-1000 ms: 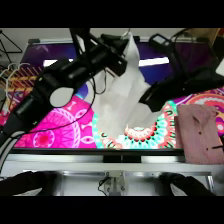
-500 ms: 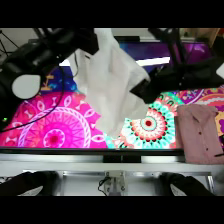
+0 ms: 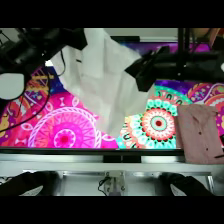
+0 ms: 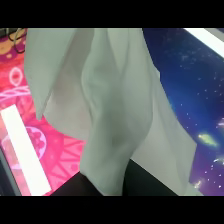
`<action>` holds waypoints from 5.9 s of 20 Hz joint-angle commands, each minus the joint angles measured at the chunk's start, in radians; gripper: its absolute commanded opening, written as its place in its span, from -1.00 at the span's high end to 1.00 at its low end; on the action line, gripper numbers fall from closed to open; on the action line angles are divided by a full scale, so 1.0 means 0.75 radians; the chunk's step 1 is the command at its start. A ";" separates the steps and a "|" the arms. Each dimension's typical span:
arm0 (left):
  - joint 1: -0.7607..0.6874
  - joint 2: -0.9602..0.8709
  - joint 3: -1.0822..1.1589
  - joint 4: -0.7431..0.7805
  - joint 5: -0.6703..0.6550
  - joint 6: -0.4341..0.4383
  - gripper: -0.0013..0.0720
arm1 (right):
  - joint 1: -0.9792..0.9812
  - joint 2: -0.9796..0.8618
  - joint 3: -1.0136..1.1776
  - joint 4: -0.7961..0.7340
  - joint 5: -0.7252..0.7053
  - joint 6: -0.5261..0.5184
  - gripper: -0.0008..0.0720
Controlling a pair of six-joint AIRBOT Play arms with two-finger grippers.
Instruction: Fold the shirts.
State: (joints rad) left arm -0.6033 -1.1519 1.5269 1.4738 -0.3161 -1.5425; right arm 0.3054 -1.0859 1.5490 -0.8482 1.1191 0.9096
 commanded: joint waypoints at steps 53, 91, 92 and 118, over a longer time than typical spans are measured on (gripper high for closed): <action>0.053 0.239 -0.001 0.001 -0.544 -0.026 -0.51 | -2.243 -0.204 0.420 -0.703 -0.664 0.754 0.86; 0.053 0.032 -0.001 0.037 -1.016 -0.021 -0.51 | -2.233 0.224 0.071 -0.762 0.952 0.842 -0.77; 0.053 0.032 -0.001 0.055 -1.080 -0.021 -0.51 | -2.137 0.241 -0.014 -0.762 0.949 0.836 -0.77; 0.245 -0.052 -0.353 0.363 -1.579 -0.539 -1.00 | -0.395 -0.187 -0.255 -0.816 0.547 0.876 -0.76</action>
State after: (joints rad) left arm -0.4213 -1.1904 1.2633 1.7473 -1.5009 -1.9430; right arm 0.0040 -1.2221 1.3548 -1.4635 1.5352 1.5673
